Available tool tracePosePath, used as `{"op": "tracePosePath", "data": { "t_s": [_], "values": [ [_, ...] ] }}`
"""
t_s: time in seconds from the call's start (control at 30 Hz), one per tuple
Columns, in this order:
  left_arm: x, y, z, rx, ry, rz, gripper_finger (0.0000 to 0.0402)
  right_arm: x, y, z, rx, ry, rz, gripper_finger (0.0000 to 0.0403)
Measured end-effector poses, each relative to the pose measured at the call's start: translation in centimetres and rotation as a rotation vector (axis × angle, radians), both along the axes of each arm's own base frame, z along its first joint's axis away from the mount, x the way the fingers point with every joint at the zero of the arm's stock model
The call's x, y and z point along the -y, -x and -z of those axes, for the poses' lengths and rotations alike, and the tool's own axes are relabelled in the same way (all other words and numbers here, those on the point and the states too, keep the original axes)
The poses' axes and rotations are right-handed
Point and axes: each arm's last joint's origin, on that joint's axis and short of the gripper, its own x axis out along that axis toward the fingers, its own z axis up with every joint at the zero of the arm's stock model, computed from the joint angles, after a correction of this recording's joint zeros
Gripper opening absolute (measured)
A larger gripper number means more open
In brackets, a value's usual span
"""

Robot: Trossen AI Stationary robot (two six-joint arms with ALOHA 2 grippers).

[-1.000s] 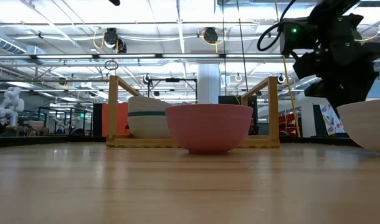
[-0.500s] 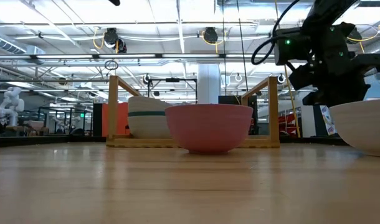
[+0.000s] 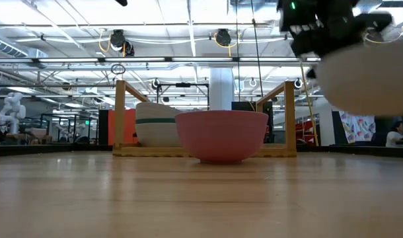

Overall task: Place and stack bowls onto a shelf
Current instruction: Stack the white bowl on top of the blue bowl on the shelf

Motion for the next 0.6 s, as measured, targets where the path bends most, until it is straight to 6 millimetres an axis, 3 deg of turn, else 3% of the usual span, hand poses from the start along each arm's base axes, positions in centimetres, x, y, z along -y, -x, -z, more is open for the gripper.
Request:
{"op": "tracePosePath", "data": {
  "t_s": [0.27,0.43,0.6],
  "values": [
    [0.0,0.0,0.0,-0.001,-0.003,0.004,0.0006,1.9,-3.8,-8.3,0.219,0.170,0.039,0.0000],
    [0.0,0.0,0.0,0.001,0.001,-0.003,0.0006,4.8,-6.8,-11.0,0.277,0.258,0.079,0.0000],
    [0.0,0.0,0.0,0.002,0.003,-0.006,0.0006,9.0,-8.9,-11.9,0.287,0.288,0.161,0.0000]
  ]
}}
